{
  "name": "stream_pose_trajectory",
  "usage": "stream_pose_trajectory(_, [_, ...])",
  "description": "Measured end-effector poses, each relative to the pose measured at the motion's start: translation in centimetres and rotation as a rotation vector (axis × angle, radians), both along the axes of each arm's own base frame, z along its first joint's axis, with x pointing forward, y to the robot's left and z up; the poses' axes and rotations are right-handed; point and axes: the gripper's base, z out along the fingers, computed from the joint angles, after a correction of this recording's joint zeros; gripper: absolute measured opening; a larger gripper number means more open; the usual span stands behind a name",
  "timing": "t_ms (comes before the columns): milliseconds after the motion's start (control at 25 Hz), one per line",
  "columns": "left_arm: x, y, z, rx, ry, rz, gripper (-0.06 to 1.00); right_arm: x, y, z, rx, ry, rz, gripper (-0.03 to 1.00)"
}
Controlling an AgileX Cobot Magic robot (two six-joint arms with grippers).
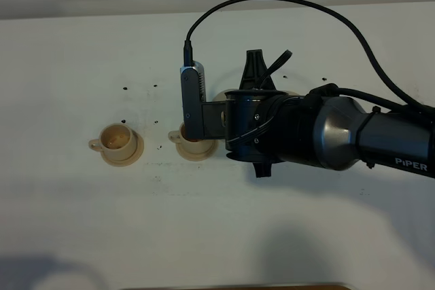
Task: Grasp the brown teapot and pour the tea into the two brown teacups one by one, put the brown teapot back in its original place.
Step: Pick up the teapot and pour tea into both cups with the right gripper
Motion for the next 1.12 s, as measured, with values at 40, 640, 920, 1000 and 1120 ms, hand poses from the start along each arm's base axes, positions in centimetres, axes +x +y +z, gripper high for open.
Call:
stream_pose_trajectory(40, [0.00,0.00,0.00,0.000,0.000,0.000,0.49,0.03,0.00,0.03,-0.003,-0.004,0.003,0.11])
stream_pose_trajectory(640, [0.00,0.00,0.00,0.000,0.000,0.000,0.49,0.09,-0.02,0.08,-0.027,-0.010,0.028,0.11])
stream_pose_trajectory(920, [0.00,0.00,0.00,0.000,0.000,0.000,0.49,0.11,-0.02,0.10,-0.032,-0.012,0.033,0.11])
stream_pose_trajectory(1000, [0.00,0.00,0.00,0.000,0.000,0.000,0.49,0.13,-0.02,0.12,-0.039,-0.014,0.039,0.11])
stream_pose_trajectory(1120, [0.00,0.00,0.00,0.000,0.000,0.000,0.49,0.14,-0.02,0.12,-0.045,-0.014,0.046,0.11])
